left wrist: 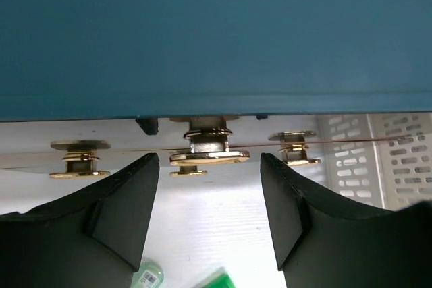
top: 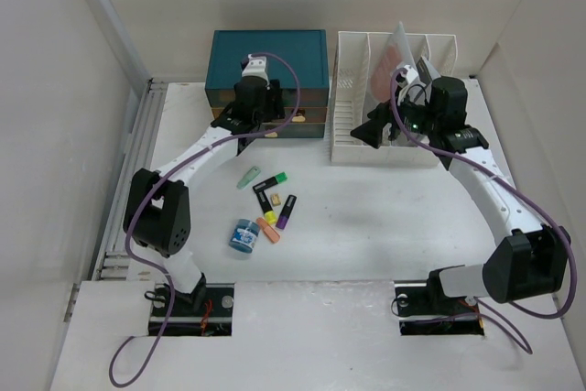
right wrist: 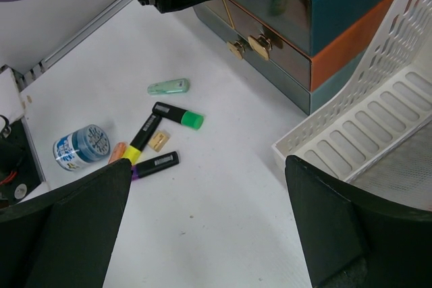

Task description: Organize the desk

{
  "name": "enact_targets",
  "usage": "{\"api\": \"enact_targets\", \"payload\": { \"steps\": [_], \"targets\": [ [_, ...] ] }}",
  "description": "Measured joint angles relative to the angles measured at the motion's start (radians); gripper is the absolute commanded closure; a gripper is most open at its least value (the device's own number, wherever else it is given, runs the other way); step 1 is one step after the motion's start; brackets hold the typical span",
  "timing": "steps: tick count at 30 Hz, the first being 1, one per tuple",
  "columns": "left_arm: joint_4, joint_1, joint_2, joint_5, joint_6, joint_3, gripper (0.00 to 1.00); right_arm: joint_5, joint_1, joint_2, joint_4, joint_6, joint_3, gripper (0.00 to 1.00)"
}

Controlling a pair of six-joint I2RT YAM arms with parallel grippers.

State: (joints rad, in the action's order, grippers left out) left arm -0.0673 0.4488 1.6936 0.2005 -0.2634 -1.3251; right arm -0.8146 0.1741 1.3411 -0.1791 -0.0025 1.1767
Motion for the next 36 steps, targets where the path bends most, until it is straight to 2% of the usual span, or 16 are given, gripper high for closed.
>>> {"api": "enact_targets", "payload": {
  "steps": [6, 8, 10, 12, 16, 22, 36],
  "targets": [
    [0.004, 0.001, 0.006, 0.052, 0.005, -0.018, 0.42, 0.003, 0.0, 0.0, 0.0, 0.0, 0.0, 0.0],
    [0.004, 0.001, 0.006, 0.061, 0.006, -0.021, 0.59, 0.003, 0.0, 0.0, 0.0, 0.0, 0.0, 0.0],
    [0.003, 0.008, 0.009, 0.06, 0.011, -0.027, 0.68, 0.003, 0.0, 0.0, 0.0, 0.0, 0.0, 0.0],
    [0.007, 0.012, 0.011, 0.069, 0.021, -0.032, 0.75, 0.004, 0.0, 0.0, 0.0, 0.0, 0.0, 0.0],
    [0.008, 0.014, 0.011, 0.071, 0.021, -0.032, 0.83, 0.004, 0.0, 0.0, 0.001, 0.0, 0.0, 0.0],
    [-0.003, 0.019, 0.008, 0.075, 0.018, -0.022, 0.84, 0.004, 0.0, 0.0, 0.006, 0.0, 0.0, 0.0],
    [-0.074, 0.101, -0.203, 0.148, -0.045, 0.237, 0.8, 0.005, 0.0, 0.0, 0.007, 0.008, -0.002, 0.0]
  ]
}}
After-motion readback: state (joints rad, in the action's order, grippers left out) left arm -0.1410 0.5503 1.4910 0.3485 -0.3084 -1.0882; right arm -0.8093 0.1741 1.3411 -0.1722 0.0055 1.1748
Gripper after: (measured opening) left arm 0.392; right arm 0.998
